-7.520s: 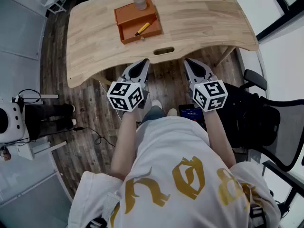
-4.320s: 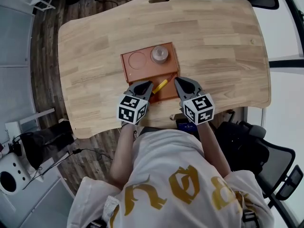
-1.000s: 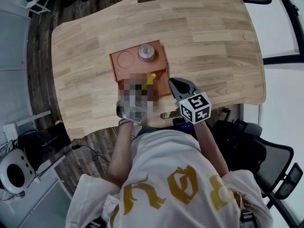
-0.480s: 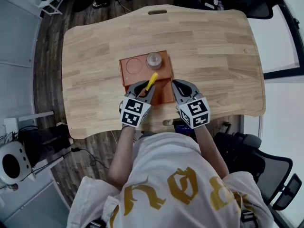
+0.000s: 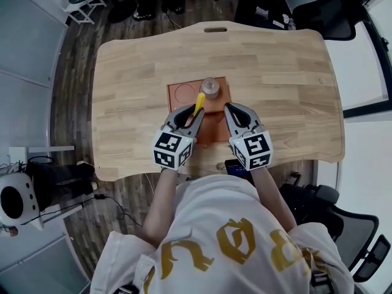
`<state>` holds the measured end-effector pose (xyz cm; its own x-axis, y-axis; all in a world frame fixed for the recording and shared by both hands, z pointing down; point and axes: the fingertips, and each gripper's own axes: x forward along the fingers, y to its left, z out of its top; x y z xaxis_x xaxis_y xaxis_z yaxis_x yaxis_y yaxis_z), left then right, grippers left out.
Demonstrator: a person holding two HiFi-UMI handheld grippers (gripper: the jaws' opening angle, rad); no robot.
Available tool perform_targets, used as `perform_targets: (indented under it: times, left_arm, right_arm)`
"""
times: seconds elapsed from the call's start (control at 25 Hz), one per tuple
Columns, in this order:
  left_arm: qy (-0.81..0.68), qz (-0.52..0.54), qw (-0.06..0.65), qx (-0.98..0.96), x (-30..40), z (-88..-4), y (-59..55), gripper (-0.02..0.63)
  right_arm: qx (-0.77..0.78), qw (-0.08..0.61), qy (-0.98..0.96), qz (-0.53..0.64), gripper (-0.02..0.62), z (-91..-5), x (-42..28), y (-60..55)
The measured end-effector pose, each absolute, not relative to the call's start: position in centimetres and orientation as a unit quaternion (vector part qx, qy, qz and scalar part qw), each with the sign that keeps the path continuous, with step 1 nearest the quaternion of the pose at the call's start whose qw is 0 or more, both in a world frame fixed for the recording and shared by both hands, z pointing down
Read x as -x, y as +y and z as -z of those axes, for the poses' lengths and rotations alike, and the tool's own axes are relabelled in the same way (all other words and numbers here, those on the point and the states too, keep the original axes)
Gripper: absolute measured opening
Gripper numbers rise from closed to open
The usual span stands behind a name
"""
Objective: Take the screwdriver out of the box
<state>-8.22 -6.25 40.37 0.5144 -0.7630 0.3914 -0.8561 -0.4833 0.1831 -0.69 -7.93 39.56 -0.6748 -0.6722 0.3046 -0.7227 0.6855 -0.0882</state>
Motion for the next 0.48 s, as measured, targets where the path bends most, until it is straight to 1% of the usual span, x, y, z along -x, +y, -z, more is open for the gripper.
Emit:
perform_targets:
  times: [0.12, 0.48]
  left_arm:
    - [-0.479, -0.106, 0.169, -0.855, 8.8, -38.9, -6.2, 0.08]
    - [-0.494, -0.094, 0.148, -0.851, 10.7, -37.2, -6.5, 0.08]
  right_arm:
    - [-0.385, 0.122, -0.911, -0.088, 0.011, -38.7, 1.4, -7.8]
    - [-0.395, 0.122, -0.908, -0.066, 0.011, -37.5, 2.2, -8.3]
